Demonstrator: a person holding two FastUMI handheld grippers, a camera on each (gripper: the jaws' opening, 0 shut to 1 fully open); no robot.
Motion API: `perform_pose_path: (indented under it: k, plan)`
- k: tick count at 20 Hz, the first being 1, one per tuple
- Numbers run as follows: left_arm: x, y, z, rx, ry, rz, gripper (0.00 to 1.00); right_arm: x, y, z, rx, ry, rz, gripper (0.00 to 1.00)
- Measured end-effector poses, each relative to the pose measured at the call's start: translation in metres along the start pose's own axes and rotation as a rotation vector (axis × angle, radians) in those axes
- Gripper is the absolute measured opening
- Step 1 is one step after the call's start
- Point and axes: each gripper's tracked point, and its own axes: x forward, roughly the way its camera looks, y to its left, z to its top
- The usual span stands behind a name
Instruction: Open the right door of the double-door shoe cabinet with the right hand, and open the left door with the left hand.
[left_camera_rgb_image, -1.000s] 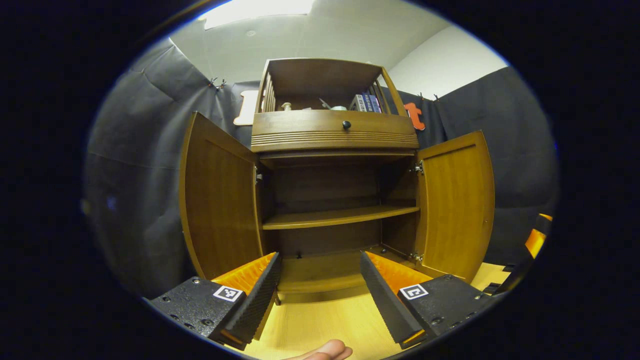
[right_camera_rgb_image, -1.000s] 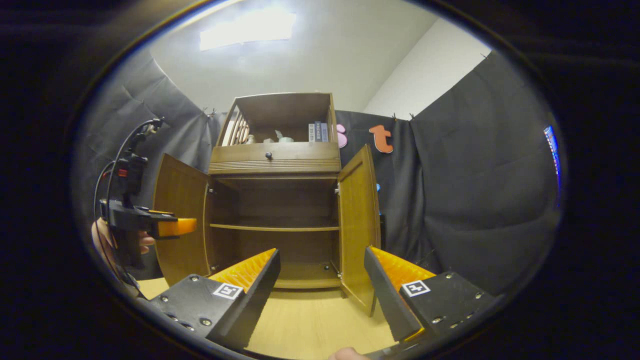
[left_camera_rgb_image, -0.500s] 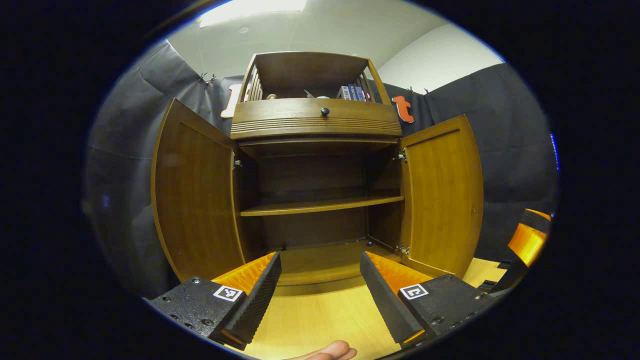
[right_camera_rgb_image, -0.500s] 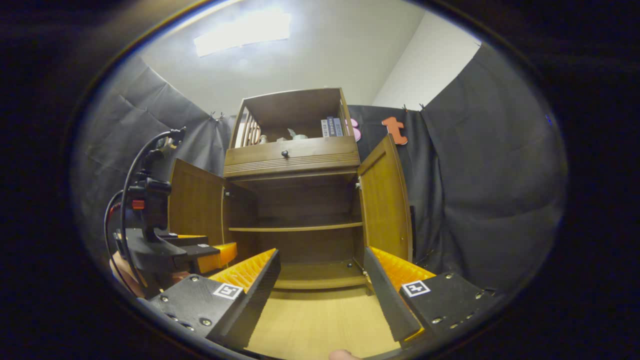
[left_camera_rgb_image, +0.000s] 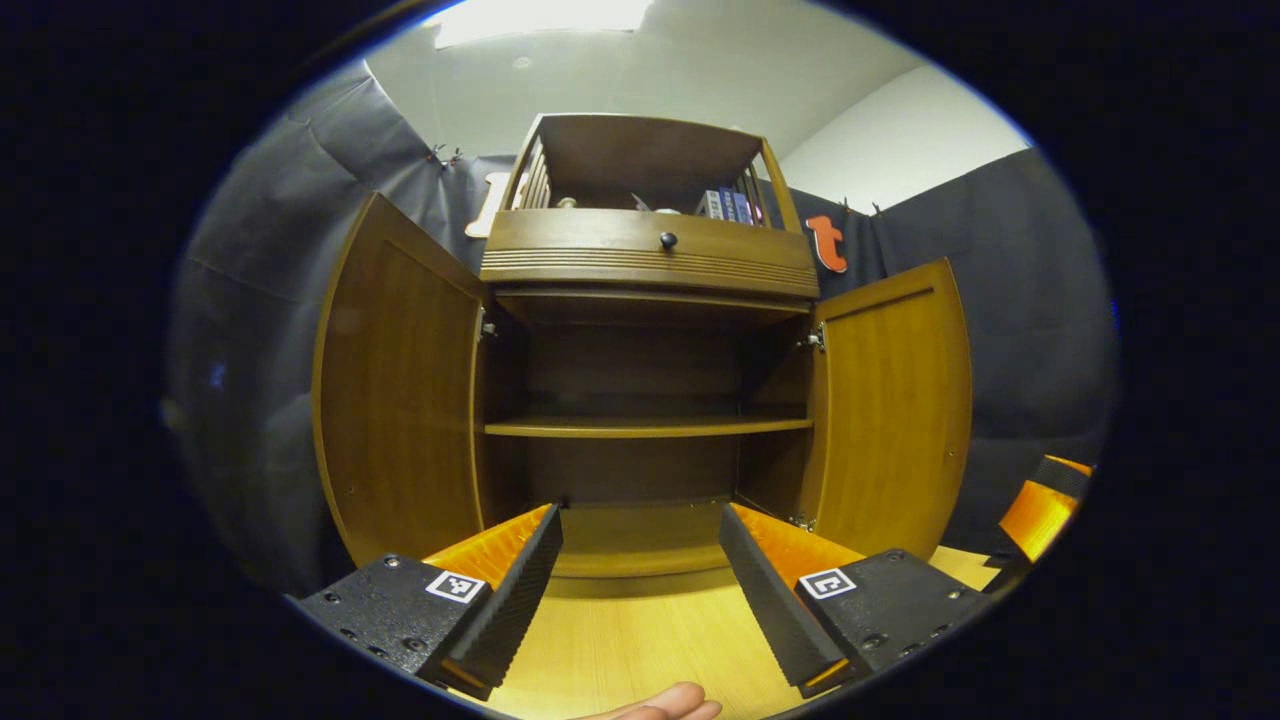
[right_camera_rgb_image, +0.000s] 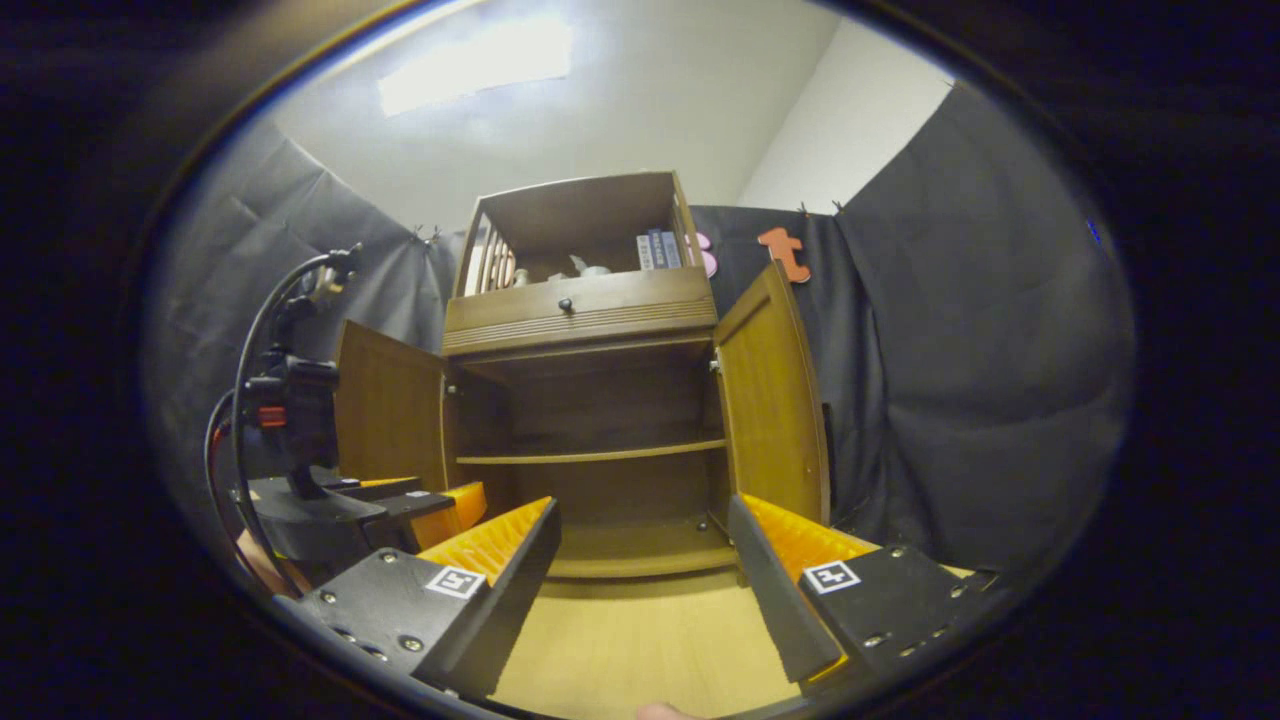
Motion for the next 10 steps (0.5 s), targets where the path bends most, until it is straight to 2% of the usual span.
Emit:
perform_pose_path:
  k: [5, 7, 9, 10]
  plan:
    - [-0.005, 0.001, 0.007, 0.017, -0.015, 0.000, 0.97, -0.001, -0.021, 0.005, 0.000, -0.009, -0.054, 0.96]
    - [-0.006, -0.002, 0.005, 0.018, -0.013, -0.009, 0.97, -0.003, -0.021, 0.006, 0.018, -0.007, -0.048, 1.00]
    - [-0.007, -0.004, 0.004, 0.024, -0.008, -0.016, 0.97, -0.003, -0.022, 0.003, 0.009, 0.000, -0.043, 0.96]
    - [-0.006, -0.004, 0.003, 0.029, -0.004, -0.017, 0.97, -0.003, -0.022, 0.001, 0.002, 0.006, -0.041, 1.00]
